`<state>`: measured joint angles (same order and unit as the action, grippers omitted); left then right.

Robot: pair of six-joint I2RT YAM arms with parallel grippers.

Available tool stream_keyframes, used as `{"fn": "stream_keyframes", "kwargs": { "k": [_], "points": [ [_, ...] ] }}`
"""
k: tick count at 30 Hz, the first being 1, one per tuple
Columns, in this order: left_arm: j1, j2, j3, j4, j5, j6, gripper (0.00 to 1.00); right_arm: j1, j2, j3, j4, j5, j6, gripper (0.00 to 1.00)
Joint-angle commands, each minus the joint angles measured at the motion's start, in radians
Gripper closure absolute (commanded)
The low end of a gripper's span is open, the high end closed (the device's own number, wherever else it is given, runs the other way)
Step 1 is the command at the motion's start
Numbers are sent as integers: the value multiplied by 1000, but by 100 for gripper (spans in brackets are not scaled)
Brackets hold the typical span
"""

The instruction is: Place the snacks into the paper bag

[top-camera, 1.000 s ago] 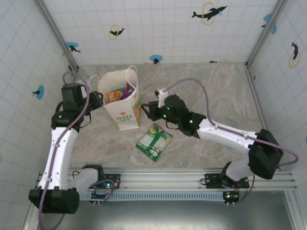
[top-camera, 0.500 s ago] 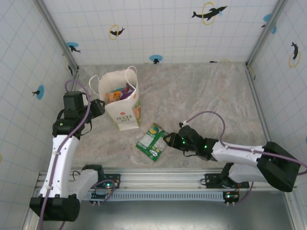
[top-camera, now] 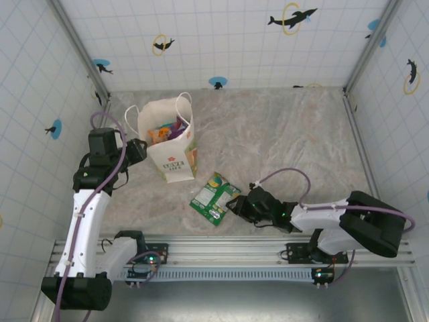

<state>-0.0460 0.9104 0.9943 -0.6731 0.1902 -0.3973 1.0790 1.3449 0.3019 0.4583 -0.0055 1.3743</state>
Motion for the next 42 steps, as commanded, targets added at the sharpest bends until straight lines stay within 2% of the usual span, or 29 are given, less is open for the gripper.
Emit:
{"fn": "stream_keyframes", "kwargs": {
  "k": [1, 15, 22, 28, 42],
  "points": [
    [-7, 6, -8, 0, 17, 1, 53, 1, 42, 2, 117, -6, 17, 49],
    [-7, 15, 3, 3, 13, 4, 53, -17, 228, -1, 361, 17, 42, 55],
    [-7, 24, 1, 5, 3, 9, 53, -36, 271, 7, 431, 51, 1, 71],
    [-7, 37, -2, 16, 2, 5, 53, -36, 240, 21, 388, 62, -56, 85],
    [-6, 54, 12, 34, -10, -4, 54, -36, 65, 81, 97, 129, -211, 98]
  ]
}}
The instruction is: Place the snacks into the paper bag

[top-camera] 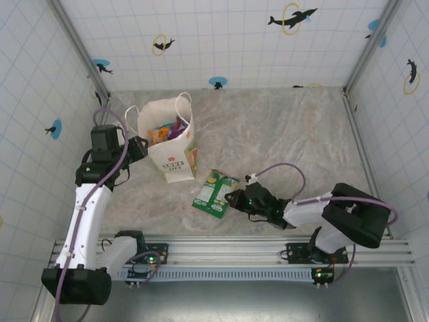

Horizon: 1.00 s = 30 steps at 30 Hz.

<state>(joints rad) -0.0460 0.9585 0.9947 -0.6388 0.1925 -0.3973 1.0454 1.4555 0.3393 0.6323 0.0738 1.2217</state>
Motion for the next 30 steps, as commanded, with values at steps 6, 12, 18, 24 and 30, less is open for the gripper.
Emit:
{"fn": "stream_keyframes", "kwargs": {
  "k": [6, 12, 18, 24, 30],
  "points": [
    [-7, 13, 8, 13, 5, -13, 54, -5, -157, 56, -218, 88, -113, 100],
    [-6, 26, 15, 18, 19, -10, 54, -26, -246, 132, -418, 126, -260, 100],
    [-7, 28, 31, 24, 21, -18, 54, -43, -278, 282, -607, 184, -424, 100],
    [-6, 45, 61, 25, 30, -26, 54, -44, -281, 405, -652, 252, -552, 100],
    [-6, 47, 56, 36, 23, -37, 54, -44, -235, 565, -698, 297, -684, 100]
  ]
}}
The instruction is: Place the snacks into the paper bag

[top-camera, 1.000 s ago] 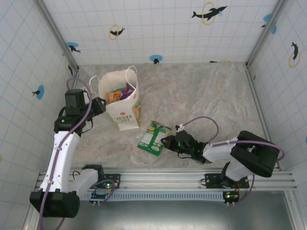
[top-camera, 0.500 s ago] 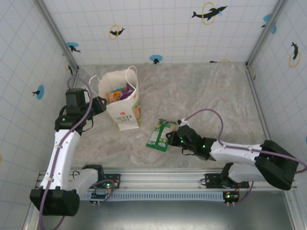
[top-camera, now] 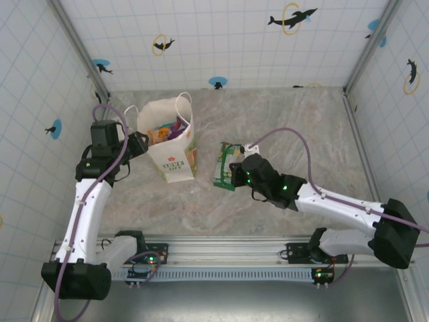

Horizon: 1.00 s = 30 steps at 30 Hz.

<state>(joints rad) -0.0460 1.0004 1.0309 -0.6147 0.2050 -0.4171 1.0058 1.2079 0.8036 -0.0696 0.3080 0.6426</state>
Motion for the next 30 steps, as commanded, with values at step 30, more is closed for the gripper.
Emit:
{"fn": "stream_keyframes", "kwargs": {
  "k": [30],
  "points": [
    [-7, 72, 78, 61, -2, -14, 54, 2, 298, 726, 481, 61, -579, 100]
  ]
}}
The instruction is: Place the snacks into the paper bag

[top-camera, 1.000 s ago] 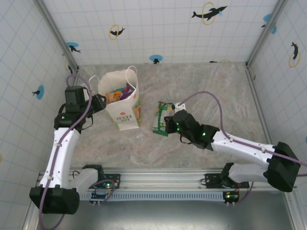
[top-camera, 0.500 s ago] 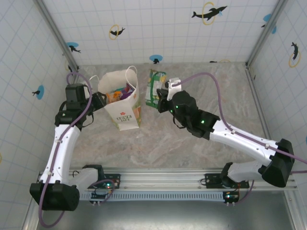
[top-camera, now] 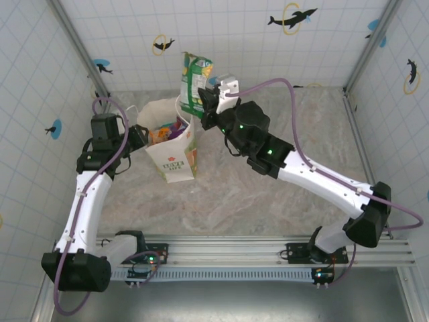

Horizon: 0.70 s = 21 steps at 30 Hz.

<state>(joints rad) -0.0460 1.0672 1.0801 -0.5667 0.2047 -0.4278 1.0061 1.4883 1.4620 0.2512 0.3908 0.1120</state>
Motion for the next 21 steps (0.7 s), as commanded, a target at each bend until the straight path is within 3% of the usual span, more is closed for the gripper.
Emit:
{"fn": "stream_keyframes", "kwargs": {
  "k": [1, 10, 21],
  "points": [
    [-7, 8, 32, 13, 0, -1, 54, 4, 26, 75, 184, -27, -53, 100],
    [-8, 22, 62, 8, -9, 3, 54, 20, 169, 219, 266, -100, -104, 100],
    [-7, 39, 122, -27, -44, 27, 55, 12, 345, 353, 208, -72, -81, 100]
  ]
}}
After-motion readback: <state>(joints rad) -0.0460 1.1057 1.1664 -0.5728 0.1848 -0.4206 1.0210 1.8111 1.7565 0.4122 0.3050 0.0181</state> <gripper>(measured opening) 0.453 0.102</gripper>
